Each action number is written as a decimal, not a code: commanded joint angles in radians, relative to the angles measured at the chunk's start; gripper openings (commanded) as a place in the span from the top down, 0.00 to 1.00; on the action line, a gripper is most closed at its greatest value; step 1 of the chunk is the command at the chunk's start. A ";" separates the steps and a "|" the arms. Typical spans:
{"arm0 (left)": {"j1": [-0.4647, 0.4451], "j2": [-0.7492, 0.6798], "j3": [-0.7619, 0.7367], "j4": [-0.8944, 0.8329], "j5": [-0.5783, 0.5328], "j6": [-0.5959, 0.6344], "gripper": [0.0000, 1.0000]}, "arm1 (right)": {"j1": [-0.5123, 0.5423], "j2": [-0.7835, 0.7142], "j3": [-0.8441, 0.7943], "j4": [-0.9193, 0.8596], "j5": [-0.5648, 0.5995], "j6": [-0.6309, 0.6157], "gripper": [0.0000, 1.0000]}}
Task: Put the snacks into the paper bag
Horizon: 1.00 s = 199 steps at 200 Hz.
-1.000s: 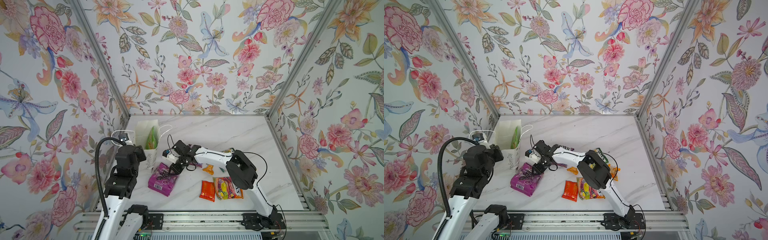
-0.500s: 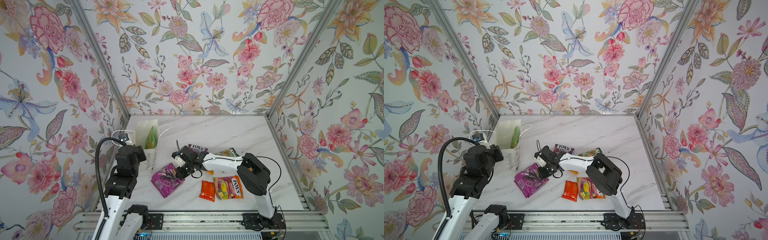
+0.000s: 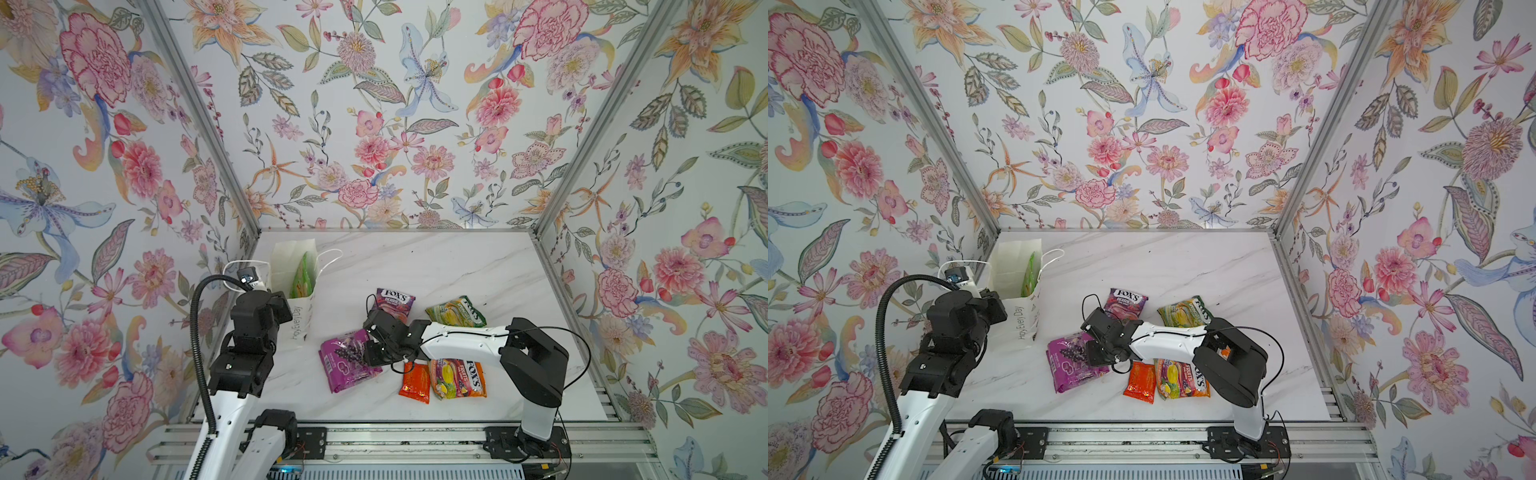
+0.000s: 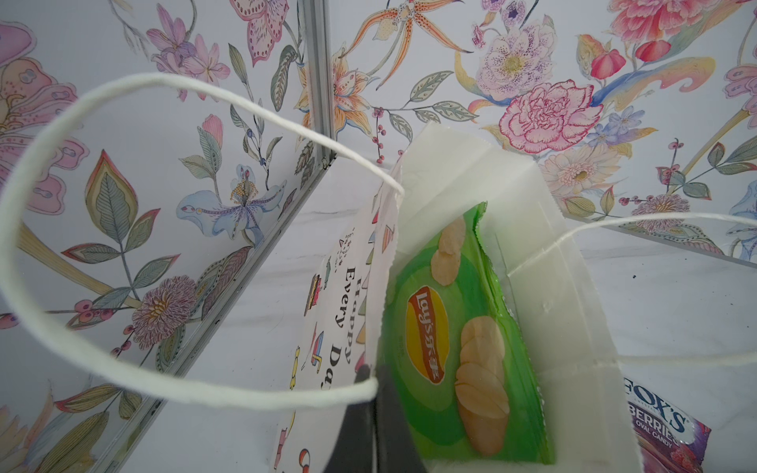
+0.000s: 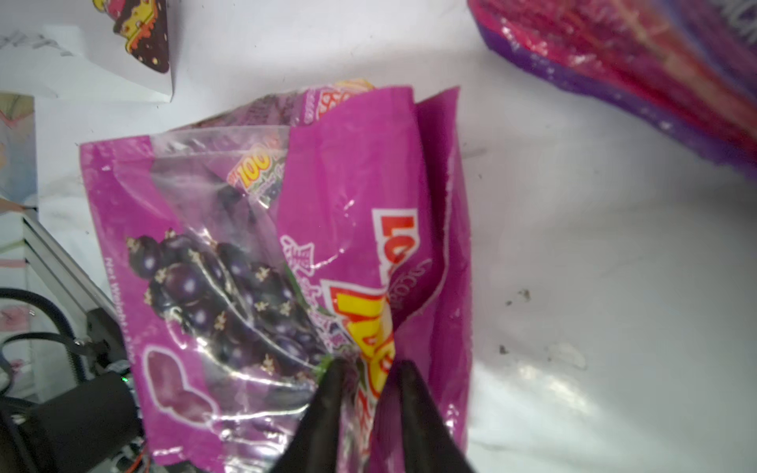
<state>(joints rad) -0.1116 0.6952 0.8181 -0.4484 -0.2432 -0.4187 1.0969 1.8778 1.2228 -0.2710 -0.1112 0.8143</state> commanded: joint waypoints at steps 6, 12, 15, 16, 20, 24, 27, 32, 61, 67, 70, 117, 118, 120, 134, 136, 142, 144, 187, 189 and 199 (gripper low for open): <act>0.007 -0.006 -0.018 0.004 -0.002 0.003 1.00 | -0.029 0.005 0.010 0.002 0.001 0.000 0.46; 0.007 -0.006 -0.018 0.005 -0.001 0.002 1.00 | -0.034 0.014 0.015 0.007 -0.012 -0.008 0.41; 0.007 -0.005 -0.017 0.004 0.000 0.002 1.00 | -0.036 0.018 0.018 0.013 -0.018 -0.012 0.39; 0.007 -0.005 -0.017 0.004 0.001 0.002 1.00 | -0.036 0.020 0.019 0.015 -0.021 -0.014 0.39; 0.007 -0.004 -0.017 0.005 0.001 0.002 1.00 | -0.040 0.025 0.022 0.020 -0.031 -0.019 0.37; 0.007 -0.004 -0.017 0.004 0.001 0.002 1.00 | -0.041 0.033 0.025 0.025 -0.036 -0.021 0.36; 0.008 -0.004 -0.017 0.006 0.002 0.002 1.00 | -0.042 0.038 0.027 0.027 -0.041 -0.023 0.35; 0.008 -0.003 -0.017 0.005 0.002 0.001 1.00 | -0.043 0.050 0.032 0.032 -0.049 -0.025 0.34; 0.007 -0.005 -0.019 0.006 0.002 0.003 1.00 | -0.044 0.115 0.057 0.046 -0.101 -0.031 0.32; 0.007 -0.005 -0.019 0.006 0.003 0.003 1.00 | -0.044 0.122 0.056 0.056 -0.113 -0.031 0.33; 0.007 -0.004 -0.019 0.007 0.003 0.004 1.00 | -0.043 0.125 0.055 0.058 -0.118 -0.031 0.33; 0.008 0.007 -0.017 0.008 0.017 0.002 1.00 | -0.041 0.115 0.020 0.067 -0.086 -0.009 0.73; 0.007 0.007 -0.017 0.008 0.018 0.001 1.00 | -0.040 0.113 0.019 0.068 -0.086 -0.008 0.74; 0.007 0.008 -0.017 0.009 0.019 0.001 1.00 | -0.040 0.110 0.016 0.070 -0.085 -0.008 0.75; 0.007 0.011 -0.017 0.010 0.025 0.001 1.00 | -0.040 0.087 -0.007 0.085 -0.076 0.004 0.85; 0.009 0.011 -0.017 0.010 0.025 0.002 1.00 | -0.040 0.083 -0.011 0.089 -0.074 0.005 0.86; 0.008 0.013 -0.017 0.012 0.028 0.000 1.00 | -0.040 0.074 -0.022 0.099 -0.071 0.011 0.88; 0.008 0.013 -0.017 0.013 0.028 0.000 1.00 | -0.040 0.071 -0.026 0.102 -0.070 0.014 0.88; 0.007 0.022 -0.013 0.013 0.051 0.000 1.00 | -0.043 0.037 -0.052 0.130 -0.059 0.045 1.00; 0.008 0.022 -0.012 0.013 0.054 0.000 1.00 | -0.043 0.034 -0.053 0.131 -0.058 0.045 1.00; 0.007 0.029 -0.006 0.014 0.066 -0.002 1.00 | -0.046 0.015 -0.062 0.133 -0.046 0.052 1.00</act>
<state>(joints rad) -0.1112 0.7097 0.8181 -0.4400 -0.2142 -0.4191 1.0523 1.9221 1.2022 -0.0822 -0.2131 0.8429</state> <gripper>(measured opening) 0.042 0.048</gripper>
